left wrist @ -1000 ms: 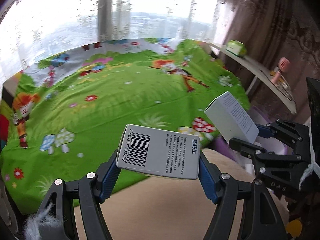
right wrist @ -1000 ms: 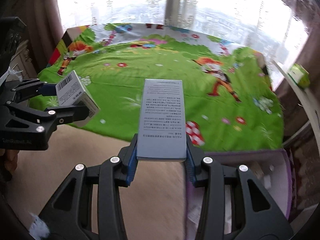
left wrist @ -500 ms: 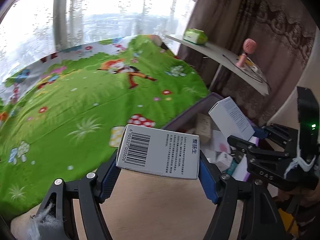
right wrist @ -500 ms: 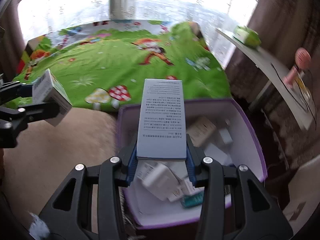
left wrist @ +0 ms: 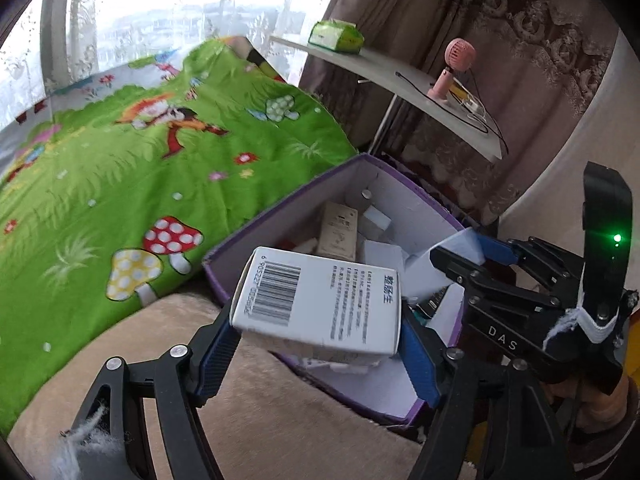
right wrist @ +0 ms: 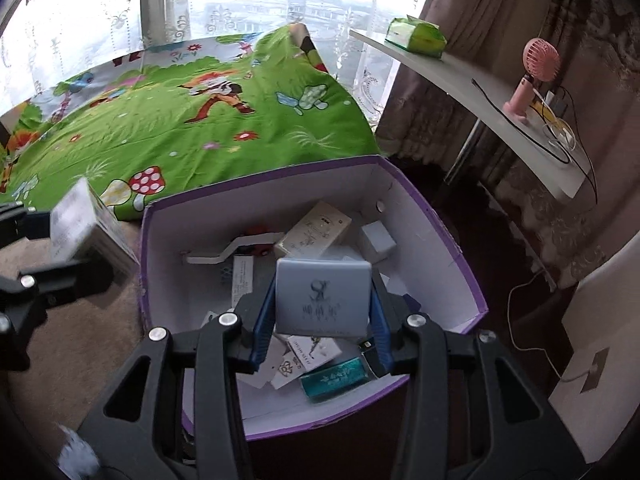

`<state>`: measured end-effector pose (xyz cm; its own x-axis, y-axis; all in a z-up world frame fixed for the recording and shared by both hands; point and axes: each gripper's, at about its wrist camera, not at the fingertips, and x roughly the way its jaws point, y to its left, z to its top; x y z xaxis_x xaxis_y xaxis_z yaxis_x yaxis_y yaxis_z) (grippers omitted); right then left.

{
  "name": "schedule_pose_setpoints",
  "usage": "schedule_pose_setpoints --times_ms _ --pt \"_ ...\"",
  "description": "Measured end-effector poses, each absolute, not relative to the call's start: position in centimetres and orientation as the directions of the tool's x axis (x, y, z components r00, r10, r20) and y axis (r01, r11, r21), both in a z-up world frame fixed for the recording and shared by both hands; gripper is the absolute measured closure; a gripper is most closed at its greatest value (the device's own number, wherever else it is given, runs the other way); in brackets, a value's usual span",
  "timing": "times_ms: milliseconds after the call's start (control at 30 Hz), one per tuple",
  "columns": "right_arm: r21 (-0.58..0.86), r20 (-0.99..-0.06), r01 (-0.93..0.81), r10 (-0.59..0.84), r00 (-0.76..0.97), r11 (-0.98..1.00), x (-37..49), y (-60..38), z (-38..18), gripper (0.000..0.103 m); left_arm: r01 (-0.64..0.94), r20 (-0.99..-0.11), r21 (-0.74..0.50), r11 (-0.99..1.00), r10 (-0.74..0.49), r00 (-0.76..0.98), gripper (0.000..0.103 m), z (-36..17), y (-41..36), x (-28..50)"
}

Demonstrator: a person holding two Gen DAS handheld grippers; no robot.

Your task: Organize rigid objects

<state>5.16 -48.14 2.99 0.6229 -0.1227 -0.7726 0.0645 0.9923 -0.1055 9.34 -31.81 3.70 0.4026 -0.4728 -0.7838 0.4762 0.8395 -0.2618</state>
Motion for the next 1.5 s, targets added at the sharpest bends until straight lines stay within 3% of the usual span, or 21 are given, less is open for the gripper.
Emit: schedule_pose_setpoints --times_ms 167,400,667,1000,1500 --pt "-0.101 -0.774 0.086 -0.133 0.619 0.991 5.1 -48.5 2.9 0.036 0.43 -0.795 -0.306 0.849 -0.477 0.375 0.02 2.7 -31.3 9.4" --pt "-0.116 -0.781 0.119 -0.165 0.602 0.986 4.8 -48.8 2.8 0.023 0.395 -0.844 -0.314 0.864 -0.444 0.301 0.019 0.7 -31.4 8.7" --pt "-0.094 -0.798 0.136 -0.157 0.582 0.986 4.5 -49.2 2.2 0.021 0.447 -0.857 -0.298 0.843 -0.442 0.264 0.001 -0.1 -32.5 8.4" --pt "-0.057 -0.816 0.157 -0.136 0.562 0.986 4.3 -49.6 1.4 0.021 0.407 -0.835 -0.361 0.839 -0.485 0.26 0.001 0.0 -31.7 8.9" --pt "-0.052 -0.818 0.155 -0.131 0.561 0.987 4.5 -49.8 1.4 0.021 0.396 -0.836 -0.359 0.845 -0.48 0.266 0.001 -0.1 -31.8 9.2"
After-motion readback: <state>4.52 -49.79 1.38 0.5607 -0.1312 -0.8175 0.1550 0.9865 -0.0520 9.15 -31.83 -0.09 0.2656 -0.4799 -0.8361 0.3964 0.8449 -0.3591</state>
